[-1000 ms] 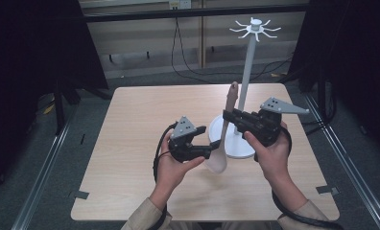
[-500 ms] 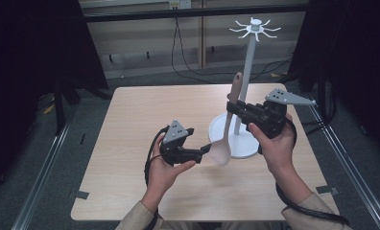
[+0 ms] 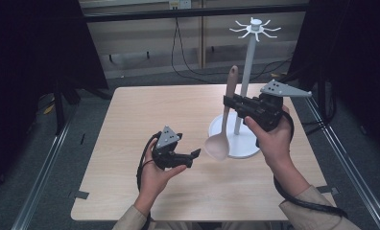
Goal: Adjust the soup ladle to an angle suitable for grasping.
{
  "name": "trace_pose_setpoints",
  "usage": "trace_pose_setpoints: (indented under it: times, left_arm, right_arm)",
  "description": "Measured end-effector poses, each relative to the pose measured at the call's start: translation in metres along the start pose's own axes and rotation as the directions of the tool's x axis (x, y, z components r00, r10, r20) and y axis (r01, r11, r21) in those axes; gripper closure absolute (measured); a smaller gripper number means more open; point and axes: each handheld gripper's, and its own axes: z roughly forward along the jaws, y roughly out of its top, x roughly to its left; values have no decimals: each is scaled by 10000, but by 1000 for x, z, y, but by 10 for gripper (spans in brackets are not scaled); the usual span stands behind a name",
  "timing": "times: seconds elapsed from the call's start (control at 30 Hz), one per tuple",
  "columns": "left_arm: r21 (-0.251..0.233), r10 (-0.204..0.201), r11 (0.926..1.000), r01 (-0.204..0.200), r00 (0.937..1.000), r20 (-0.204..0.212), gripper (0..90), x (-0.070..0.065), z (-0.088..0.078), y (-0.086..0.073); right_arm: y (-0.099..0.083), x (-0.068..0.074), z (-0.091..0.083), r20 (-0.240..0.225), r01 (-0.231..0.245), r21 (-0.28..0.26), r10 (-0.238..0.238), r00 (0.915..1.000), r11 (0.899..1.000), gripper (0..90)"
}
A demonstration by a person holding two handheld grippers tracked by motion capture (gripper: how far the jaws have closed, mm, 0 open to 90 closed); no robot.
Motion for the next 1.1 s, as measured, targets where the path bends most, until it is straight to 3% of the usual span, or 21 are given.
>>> trace_pose_setpoints:
  times: [0.37, 0.77, 1.1]
  left_arm:
    - [384, -282, 9988, 298, 9988, -404, 122, 13, 1, -15]
    - [824, -282, 9960, 338, 9973, -678, 71, 14, 2, -25]
    - [682, -401, 9966, 453, 9964, -752, 69, 13, 1, -25]
  right_arm:
    - [10, 0, 4, 57, 178, -38, -178, 9998, 9998, 768]
    - [18, -1, 6, 179, 379, -95, -377, 9991, 9992, 768]
    - [30, 2, 9, 200, 417, -224, -412, 9989, 9989, 768]
